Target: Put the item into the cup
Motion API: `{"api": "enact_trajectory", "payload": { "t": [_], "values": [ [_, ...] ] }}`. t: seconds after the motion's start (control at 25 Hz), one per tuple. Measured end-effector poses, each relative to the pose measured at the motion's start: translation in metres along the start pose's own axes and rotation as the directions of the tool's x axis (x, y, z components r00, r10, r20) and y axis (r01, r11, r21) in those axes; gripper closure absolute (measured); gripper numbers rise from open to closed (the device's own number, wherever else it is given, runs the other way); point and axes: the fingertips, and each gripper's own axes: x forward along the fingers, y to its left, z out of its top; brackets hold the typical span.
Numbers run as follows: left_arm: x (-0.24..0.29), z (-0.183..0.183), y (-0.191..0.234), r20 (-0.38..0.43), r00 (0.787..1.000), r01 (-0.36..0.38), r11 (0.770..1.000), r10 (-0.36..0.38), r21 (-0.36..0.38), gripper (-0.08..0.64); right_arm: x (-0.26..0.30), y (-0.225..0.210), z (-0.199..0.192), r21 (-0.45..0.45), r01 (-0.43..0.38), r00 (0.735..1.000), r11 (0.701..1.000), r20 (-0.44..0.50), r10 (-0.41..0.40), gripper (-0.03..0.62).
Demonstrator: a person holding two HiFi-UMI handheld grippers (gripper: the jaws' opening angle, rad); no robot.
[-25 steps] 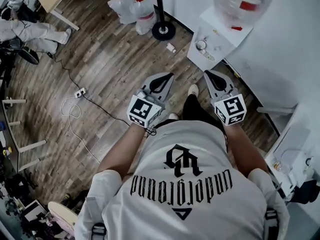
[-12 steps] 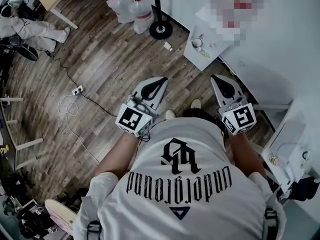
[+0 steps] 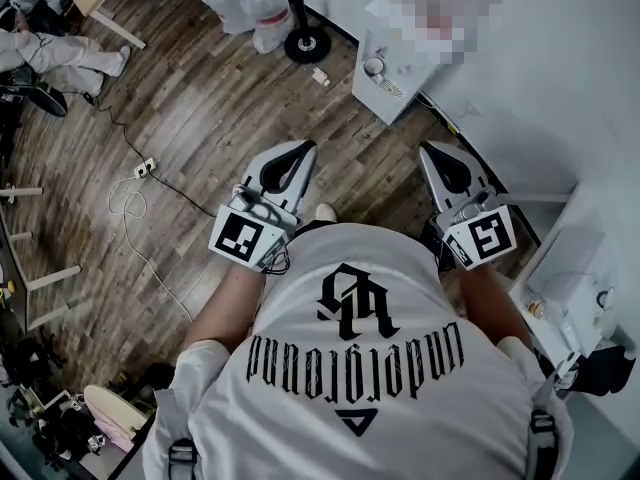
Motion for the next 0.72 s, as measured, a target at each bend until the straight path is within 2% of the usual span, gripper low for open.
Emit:
{"api": "enact_trajectory", "payload": {
  "t": [0.24,0.44,0.72],
  "values": [
    [0.014,0.004,-0.072,0.015,1.000,-0.013,1.000,0.012,0.009,0.552,-0.070,-0.015,-0.012,0.012,-0.022,1.000,1.000,0.011,0.021,0.588],
    [0.025,-0.003,-0.131,0.022,0.999,-0.026,1.000,0.026,-0.016,0.552,-0.132,-0.021,-0.025,0.016,-0.043,0.999,0.999,0.006,0.043,0.588],
    [0.029,0.008,-0.206,0.031,0.999,-0.040,0.999,0.040,0.002,0.552,-0.207,-0.029,-0.033,0.019,-0.066,0.998,0.998,0.007,0.066,0.588]
  ]
}}
